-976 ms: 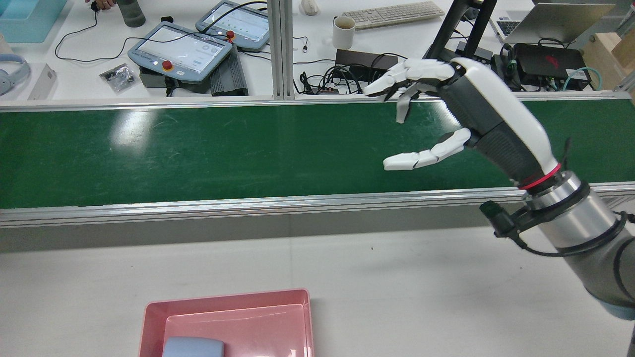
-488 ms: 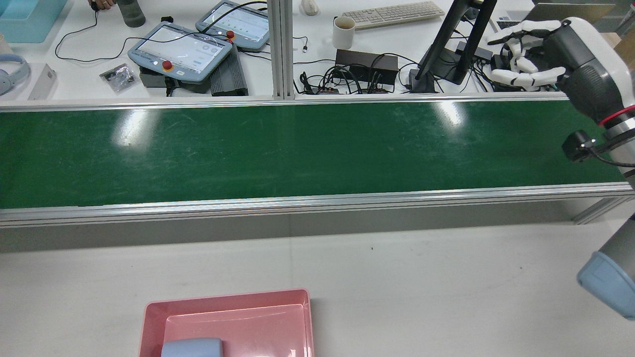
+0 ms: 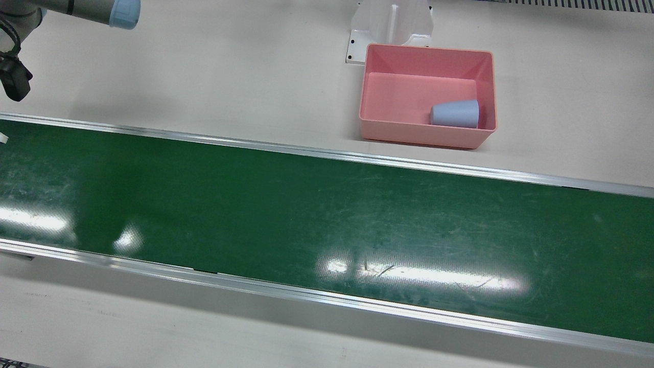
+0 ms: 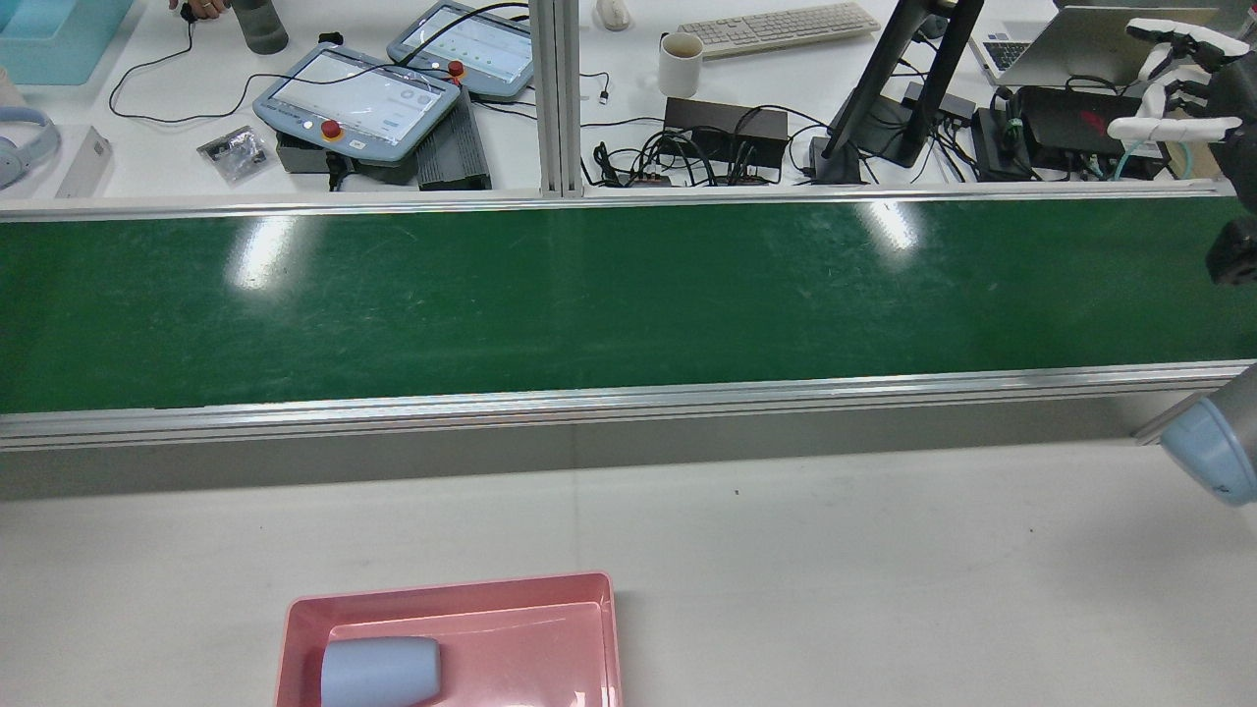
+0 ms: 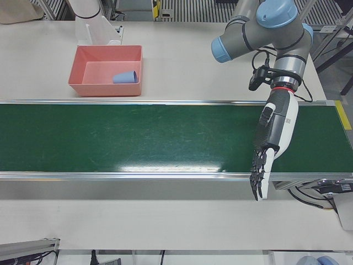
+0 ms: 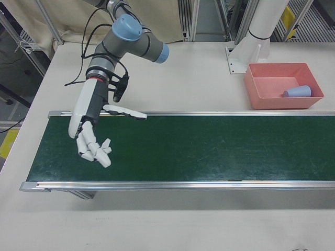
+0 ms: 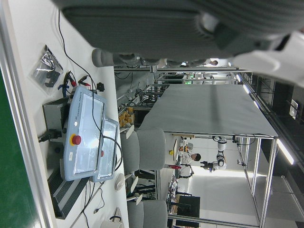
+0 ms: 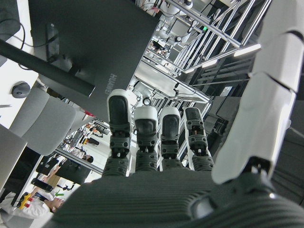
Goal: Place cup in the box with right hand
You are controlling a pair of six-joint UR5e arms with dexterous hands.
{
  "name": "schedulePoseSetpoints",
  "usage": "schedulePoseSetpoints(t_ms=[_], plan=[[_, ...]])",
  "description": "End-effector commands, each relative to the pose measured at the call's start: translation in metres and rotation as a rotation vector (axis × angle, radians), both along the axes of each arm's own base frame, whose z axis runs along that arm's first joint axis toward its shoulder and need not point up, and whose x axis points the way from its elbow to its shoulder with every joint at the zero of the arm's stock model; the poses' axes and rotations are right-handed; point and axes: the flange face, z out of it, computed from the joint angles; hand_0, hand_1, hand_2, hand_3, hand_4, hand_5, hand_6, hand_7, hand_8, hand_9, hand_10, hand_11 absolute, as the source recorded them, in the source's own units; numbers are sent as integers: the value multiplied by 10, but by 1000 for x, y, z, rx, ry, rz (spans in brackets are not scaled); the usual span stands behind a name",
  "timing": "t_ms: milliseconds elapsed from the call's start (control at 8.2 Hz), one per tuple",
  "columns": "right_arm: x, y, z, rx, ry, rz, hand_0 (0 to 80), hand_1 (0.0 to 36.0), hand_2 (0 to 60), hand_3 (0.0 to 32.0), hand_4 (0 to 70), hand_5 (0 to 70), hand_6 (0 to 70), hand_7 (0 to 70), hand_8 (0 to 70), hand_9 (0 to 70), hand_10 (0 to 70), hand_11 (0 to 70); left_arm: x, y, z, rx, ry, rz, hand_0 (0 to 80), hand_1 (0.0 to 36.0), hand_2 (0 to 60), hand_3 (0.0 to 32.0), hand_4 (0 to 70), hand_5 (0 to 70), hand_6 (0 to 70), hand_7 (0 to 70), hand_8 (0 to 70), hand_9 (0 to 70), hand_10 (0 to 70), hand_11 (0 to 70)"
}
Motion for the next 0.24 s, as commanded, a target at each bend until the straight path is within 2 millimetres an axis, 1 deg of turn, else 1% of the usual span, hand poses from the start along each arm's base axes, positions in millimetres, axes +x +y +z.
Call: schedulePoseSetpoints(t_ms=[0,122], plan=[[23,1,56,-50,-57,20,512,160,100,0,1,135,235,700,485,700,327,481,0,0,0,0,0,0,0,0,0,0,0,0,0,0,0,0,0,0],[19,-1,55,-43,-80,-11,512,161,59,0,0,122,185,594,391,600,276,418,0,0,0,0,0,0,0,0,0,0,0,0,0,0,0,0,0,0]])
